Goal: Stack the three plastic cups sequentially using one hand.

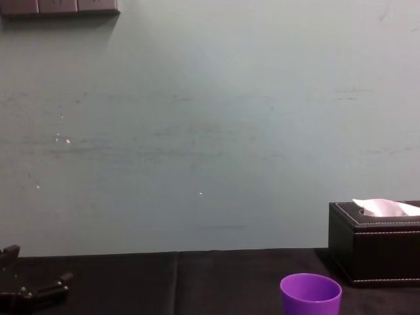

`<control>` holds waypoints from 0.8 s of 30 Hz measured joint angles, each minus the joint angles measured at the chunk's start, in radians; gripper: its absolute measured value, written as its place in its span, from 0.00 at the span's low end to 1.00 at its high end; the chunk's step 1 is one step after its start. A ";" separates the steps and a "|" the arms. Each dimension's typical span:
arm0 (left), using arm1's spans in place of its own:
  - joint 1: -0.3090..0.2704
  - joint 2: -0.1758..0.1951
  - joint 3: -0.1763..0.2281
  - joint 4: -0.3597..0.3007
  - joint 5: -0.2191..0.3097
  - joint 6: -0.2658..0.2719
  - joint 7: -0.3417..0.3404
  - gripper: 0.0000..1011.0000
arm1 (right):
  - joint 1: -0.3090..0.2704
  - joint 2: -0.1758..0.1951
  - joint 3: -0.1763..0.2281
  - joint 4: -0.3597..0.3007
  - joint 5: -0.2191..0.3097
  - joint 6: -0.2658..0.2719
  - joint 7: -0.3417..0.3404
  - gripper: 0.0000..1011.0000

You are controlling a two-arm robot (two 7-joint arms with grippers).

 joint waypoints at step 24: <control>0.000 0.000 0.000 0.000 0.000 0.000 0.000 1.00 | -0.344 0.169 0.151 -0.156 0.116 -0.135 0.281 0.99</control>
